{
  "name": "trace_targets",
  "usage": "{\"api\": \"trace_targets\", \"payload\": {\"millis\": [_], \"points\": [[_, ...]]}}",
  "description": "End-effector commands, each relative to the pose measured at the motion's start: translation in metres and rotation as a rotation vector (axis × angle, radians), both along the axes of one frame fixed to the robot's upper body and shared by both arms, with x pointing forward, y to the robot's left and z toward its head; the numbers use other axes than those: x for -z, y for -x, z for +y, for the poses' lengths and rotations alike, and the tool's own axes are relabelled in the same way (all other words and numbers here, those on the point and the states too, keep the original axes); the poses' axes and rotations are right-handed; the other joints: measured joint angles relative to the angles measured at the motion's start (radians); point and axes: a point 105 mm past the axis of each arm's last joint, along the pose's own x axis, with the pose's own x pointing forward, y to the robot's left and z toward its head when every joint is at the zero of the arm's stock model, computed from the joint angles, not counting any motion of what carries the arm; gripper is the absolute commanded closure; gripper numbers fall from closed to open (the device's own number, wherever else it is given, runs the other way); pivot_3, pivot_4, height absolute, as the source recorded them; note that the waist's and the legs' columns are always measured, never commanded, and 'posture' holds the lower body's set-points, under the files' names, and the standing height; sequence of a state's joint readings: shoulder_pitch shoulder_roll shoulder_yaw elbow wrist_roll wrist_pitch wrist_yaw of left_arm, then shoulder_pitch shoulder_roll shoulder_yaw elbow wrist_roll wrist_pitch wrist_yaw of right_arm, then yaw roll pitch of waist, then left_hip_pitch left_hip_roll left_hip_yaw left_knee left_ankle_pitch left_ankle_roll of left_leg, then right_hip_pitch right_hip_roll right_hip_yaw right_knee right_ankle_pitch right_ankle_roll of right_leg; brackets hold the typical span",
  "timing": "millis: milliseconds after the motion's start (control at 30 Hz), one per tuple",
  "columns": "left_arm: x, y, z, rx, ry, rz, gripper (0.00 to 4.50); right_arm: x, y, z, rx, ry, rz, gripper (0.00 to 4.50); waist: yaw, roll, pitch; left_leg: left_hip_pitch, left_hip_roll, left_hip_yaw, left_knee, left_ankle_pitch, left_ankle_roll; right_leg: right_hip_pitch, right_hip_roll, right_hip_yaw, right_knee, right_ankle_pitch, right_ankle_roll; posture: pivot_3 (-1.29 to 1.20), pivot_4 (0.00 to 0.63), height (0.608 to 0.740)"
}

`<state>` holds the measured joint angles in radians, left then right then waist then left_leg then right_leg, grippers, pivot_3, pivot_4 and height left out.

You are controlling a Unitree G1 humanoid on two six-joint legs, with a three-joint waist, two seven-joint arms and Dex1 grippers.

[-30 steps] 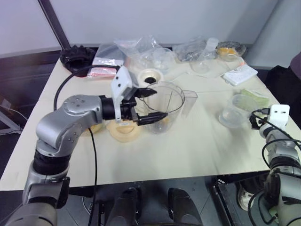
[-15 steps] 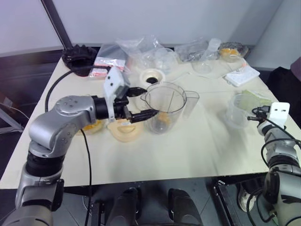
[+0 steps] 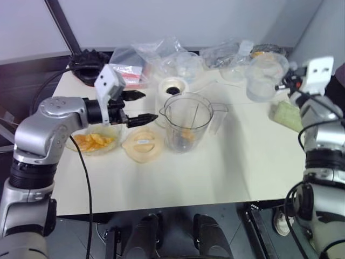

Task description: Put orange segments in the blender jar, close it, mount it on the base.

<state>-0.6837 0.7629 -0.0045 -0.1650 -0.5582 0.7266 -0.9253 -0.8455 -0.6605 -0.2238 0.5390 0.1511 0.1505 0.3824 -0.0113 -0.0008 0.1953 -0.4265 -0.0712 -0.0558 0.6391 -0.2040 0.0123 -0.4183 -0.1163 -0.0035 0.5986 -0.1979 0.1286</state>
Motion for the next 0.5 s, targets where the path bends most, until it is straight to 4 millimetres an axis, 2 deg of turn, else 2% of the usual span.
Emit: {"api": "trace_targets", "payload": {"millis": [33,167,333,500], "points": [[-0.007,-0.001,0.000,0.003,-0.007,-0.044,0.03,-0.046,0.006,0.022,-0.102,0.081,-0.096,4.46,0.001,-0.001,0.001,0.000,0.000,0.000,-0.001,0.000,0.000,0.000,0.000,0.000,-0.001,0.000,0.000,0.00,0.150,0.740],[-0.008,-0.002,0.004,-0.017,0.006,-0.042,0.03,-0.058,0.006,0.043,-0.186,0.163,-0.106,4.46,-0.001,-0.001,0.001,-0.002,-0.001,0.002,-0.006,0.001,-0.001,-0.005,-0.001,0.001,-0.001,0.001,0.001,0.00,0.150,0.740],[-0.008,-0.004,0.009,-0.062,0.030,-0.042,0.03,-0.058,0.009,0.067,-0.261,0.324,-0.145,4.46,-0.006,-0.001,0.001,-0.002,0.000,0.002,-0.010,0.002,-0.003,-0.008,-0.001,0.001,0.000,0.001,0.001,0.00,0.150,0.740],[-0.006,-0.004,0.013,-0.091,0.053,-0.032,0.03,-0.058,0.016,0.089,-0.335,0.369,-0.167,4.46,-0.008,-0.001,0.001,-0.001,0.000,0.002,-0.010,0.002,-0.003,-0.008,-0.001,0.001,0.001,0.001,0.001,0.00,0.150,0.740]]}}
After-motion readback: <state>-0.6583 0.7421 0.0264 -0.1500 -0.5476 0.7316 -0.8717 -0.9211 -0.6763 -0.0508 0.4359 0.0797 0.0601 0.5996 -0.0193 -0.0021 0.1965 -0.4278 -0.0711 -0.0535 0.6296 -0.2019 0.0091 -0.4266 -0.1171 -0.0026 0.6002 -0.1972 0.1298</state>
